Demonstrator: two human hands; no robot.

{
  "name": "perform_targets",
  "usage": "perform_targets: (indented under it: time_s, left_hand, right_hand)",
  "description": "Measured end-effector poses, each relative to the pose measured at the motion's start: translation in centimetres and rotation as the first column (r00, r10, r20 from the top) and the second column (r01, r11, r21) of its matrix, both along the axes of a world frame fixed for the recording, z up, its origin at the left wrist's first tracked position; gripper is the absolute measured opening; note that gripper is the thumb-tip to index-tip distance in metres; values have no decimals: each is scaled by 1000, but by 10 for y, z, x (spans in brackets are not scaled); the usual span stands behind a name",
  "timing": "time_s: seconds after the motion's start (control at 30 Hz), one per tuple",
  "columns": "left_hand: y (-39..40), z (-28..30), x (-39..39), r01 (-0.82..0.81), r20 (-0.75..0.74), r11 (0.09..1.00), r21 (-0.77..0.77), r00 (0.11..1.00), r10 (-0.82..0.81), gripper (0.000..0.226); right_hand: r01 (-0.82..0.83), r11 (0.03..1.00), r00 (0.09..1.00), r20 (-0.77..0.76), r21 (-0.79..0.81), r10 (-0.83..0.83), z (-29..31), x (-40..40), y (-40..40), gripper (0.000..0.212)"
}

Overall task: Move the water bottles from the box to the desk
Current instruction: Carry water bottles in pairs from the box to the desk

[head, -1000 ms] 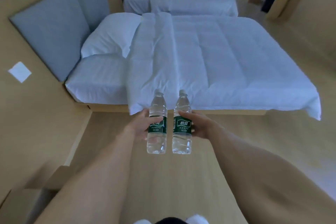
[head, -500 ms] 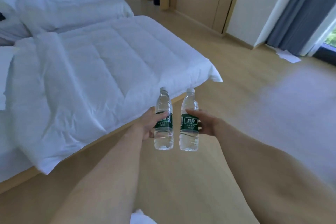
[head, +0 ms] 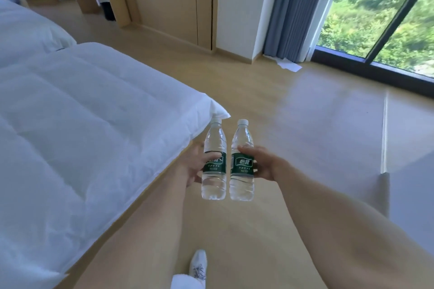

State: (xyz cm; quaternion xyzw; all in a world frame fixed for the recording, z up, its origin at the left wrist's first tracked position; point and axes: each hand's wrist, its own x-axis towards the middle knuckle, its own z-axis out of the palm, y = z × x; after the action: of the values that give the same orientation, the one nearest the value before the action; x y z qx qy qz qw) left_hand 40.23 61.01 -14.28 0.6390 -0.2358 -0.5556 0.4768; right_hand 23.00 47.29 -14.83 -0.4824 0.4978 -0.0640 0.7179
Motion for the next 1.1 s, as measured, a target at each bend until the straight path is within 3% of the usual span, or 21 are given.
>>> perform_targets:
  time_s: [0.17,0.47,0.77,1.1]
  left_hand:
    - [-84,8,41,72,16,997,18,997,-72,50]
    - [-218,8,64,186,-16,981,60,982,-186,30]
    - [-368,3,71,149,16,985,84,988,-151,34]
    - [-521,30,75,78,60,996,43,995,-80,58]
  right_hand:
    - [74,997,997,-1,-22,-74,6,36,-60,30]
    - [183,983,983,16,28,-184,9,49,-169,39]
    - [137,989,989,53,53,-140,0,55,-325,40]
    - [77,996,997,33,-47,-76,31,68,-493,37]
